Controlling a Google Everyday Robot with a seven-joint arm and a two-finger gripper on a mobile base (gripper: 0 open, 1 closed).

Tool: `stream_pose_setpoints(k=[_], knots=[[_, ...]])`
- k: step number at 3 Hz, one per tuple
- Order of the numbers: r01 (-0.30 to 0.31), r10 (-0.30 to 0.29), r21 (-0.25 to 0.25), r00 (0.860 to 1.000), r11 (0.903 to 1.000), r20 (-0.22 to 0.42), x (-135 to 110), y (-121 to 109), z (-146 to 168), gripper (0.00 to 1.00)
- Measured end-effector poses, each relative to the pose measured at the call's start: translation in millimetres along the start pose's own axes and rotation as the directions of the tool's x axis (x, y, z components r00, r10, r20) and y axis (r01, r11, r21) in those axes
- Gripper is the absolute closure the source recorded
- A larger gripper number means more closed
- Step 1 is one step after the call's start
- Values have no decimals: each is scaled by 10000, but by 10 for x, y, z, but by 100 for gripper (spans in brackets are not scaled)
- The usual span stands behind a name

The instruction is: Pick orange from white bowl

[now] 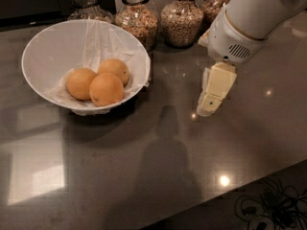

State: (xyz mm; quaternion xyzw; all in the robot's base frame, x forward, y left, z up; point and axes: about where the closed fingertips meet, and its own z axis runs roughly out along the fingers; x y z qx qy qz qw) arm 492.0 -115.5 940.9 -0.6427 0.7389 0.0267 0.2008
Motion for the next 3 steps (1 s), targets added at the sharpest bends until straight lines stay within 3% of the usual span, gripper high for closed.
stream_pose_setpoints(k=[1,2,3], knots=[[-636,618,111,9909,9979,1196,-216,99,116,0],[-1609,1440,507,9591,9857,2439,-551,81,153,0],[-2415,2123,650,9310,9682,2969,-802,95,96,0]])
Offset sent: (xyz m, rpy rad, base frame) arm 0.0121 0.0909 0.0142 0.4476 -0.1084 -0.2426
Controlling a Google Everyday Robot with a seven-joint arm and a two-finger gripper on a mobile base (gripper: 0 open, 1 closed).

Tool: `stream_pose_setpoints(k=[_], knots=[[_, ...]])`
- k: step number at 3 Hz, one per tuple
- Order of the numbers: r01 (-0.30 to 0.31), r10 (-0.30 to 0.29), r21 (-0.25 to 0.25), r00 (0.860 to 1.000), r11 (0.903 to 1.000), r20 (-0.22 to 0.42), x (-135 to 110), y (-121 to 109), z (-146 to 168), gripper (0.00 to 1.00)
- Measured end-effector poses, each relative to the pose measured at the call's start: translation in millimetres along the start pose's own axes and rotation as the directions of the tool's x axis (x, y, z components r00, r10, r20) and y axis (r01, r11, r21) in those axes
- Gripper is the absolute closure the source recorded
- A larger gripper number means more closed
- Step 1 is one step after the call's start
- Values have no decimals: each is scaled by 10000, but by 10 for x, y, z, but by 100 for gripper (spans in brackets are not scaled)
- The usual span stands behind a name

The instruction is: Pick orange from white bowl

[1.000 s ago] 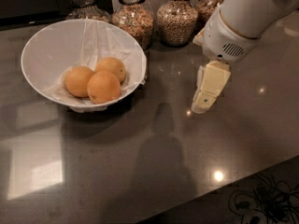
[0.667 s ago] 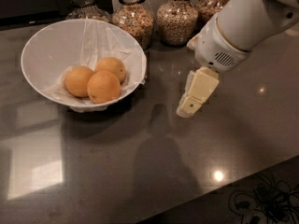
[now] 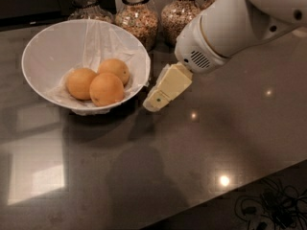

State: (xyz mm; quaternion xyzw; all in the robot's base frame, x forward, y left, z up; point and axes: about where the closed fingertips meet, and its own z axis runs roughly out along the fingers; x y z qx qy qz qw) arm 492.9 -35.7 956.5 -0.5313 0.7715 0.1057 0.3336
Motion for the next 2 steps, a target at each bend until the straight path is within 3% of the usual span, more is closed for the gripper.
stream_pose_setpoints(k=[1,2], knots=[[-347,372,-405,9973,9986,626,-210,106,2,0],[-346,371,-404,9973,9986,626,-210,106,2,0]])
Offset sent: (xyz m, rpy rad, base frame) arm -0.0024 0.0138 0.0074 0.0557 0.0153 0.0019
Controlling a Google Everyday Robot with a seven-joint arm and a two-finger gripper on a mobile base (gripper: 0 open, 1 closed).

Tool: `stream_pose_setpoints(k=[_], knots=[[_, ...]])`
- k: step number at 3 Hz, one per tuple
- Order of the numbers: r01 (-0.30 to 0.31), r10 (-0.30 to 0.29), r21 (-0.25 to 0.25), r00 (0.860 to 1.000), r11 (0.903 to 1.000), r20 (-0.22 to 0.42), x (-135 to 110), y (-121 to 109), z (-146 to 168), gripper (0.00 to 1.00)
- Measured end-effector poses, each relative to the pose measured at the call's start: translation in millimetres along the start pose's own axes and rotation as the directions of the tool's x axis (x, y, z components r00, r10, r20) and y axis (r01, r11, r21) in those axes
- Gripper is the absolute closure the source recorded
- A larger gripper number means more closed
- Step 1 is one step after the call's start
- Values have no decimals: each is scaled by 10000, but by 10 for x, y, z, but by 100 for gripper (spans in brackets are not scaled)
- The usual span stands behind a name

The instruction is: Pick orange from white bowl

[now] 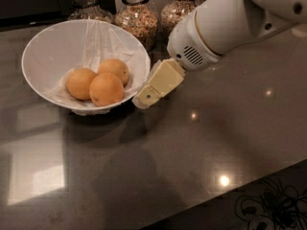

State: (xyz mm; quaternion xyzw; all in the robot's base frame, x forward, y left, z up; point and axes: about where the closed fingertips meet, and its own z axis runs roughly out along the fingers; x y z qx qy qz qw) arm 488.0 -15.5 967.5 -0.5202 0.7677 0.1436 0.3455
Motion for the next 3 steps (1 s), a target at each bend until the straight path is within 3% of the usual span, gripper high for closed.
stream_pose_setpoints(k=[1,3], knots=[[233,-235,246,9997,9994,57,-42,60,81,0],[-963,933,291,9914,9949,915,-215,134,555,0]])
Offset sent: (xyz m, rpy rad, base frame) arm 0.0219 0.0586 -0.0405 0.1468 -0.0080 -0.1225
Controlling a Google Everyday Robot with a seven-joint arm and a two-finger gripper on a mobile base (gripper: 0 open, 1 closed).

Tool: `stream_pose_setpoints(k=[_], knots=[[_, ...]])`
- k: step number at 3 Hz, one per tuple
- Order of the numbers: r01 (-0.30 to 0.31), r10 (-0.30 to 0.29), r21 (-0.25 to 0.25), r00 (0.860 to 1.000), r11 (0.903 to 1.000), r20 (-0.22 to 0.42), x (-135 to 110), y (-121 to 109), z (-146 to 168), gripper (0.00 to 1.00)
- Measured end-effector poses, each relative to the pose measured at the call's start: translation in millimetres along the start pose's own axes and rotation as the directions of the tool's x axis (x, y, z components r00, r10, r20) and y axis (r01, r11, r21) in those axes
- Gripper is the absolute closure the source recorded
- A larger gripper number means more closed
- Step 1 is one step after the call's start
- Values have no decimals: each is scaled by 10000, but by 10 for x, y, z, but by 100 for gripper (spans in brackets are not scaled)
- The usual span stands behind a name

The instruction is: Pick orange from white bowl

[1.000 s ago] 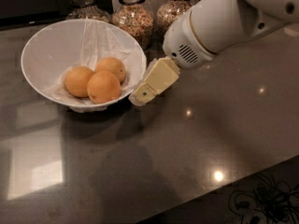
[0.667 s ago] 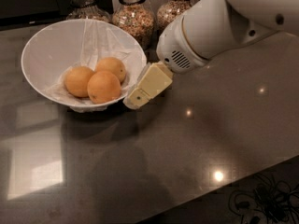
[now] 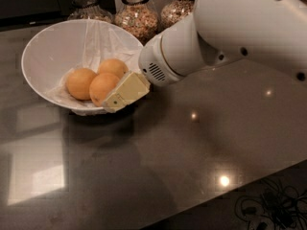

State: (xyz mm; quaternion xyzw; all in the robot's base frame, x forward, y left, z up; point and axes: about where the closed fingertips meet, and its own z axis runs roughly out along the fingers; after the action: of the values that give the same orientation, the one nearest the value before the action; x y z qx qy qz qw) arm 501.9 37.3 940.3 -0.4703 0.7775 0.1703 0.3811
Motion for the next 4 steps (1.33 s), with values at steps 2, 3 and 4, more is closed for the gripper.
stream_pose_setpoints(k=[2,3,4], knots=[[-407,414,-227,9987,9989,314,-136,71,239,0],[-400,410,-267,9985,9988,361,-142,81,241,0],[-380,399,-383,9980,9985,495,-159,108,246,0]])
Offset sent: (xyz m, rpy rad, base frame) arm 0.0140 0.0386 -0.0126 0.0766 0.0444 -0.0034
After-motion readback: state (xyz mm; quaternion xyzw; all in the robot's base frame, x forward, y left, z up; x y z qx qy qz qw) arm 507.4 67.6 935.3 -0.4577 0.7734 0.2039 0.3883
